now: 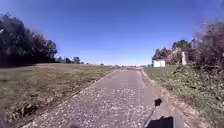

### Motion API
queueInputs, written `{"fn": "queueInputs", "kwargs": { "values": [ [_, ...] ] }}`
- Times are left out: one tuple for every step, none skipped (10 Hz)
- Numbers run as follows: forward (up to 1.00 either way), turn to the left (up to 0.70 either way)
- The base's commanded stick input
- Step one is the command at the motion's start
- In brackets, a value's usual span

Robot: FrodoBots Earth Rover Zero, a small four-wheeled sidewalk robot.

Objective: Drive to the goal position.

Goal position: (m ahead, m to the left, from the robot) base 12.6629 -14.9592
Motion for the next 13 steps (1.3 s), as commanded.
{"fn": "queueInputs", "kwargs": {
  "values": [
    [0.70,-0.28],
    [0.70,-0.28],
    [0.70,-0.28],
    [0.70,-0.28],
    [0.70,-0.20],
    [0.70,-0.01],
    [0.70,0.00],
    [0.70,0.00],
    [0.70,0.00],
    [0.70,0.00],
    [0.70,0.00],
    [0.70,0.00],
    [0.70,0.00]
  ]
}}
